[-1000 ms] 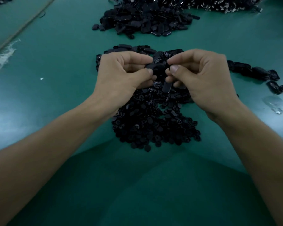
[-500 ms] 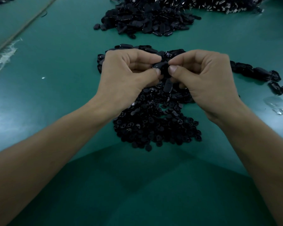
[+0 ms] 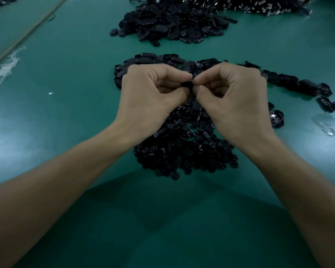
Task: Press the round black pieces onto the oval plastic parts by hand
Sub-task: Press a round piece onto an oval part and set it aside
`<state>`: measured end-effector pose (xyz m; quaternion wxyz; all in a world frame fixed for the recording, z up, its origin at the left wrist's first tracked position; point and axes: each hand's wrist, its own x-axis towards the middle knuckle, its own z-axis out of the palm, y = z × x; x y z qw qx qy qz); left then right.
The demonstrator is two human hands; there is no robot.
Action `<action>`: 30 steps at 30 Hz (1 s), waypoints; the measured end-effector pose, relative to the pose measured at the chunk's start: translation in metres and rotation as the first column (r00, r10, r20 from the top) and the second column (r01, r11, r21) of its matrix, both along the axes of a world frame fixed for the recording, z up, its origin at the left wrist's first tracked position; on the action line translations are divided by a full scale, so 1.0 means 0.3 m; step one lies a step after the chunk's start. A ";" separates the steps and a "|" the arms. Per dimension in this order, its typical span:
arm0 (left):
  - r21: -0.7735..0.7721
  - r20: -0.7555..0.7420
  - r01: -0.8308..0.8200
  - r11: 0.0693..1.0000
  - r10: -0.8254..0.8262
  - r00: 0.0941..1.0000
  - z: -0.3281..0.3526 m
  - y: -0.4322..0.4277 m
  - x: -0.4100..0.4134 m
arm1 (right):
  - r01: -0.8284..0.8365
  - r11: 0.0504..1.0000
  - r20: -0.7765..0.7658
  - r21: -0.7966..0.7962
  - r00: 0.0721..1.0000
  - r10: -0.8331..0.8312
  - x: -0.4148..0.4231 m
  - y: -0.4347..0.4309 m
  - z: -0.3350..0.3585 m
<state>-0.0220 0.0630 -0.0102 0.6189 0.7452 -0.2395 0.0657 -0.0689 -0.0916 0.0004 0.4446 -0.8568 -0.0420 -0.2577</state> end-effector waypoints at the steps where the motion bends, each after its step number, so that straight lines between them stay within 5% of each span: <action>1: 0.013 0.017 -0.009 1.000 0.008 1.000 -0.003 -0.002 -0.002 | 0.003 1.000 -0.006 -0.010 1.000 -0.003 -0.002 0.002 0.000; 17: 0.159 0.209 -0.069 0.985 0.035 0.977 -0.012 0.012 0.019 | -0.018 0.997 -0.040 -0.075 0.999 0.015 -0.015 0.009 0.004; 24: 0.177 0.157 -0.008 0.984 -0.021 0.987 -0.034 0.014 0.038 | -0.077 0.993 -0.076 -0.085 0.995 0.070 -0.007 -0.006 0.004; 30: 0.017 -0.062 0.145 0.989 -0.144 0.988 -0.024 0.024 0.050 | -0.075 0.995 -0.117 -0.066 0.991 0.067 0.011 -0.040 -0.006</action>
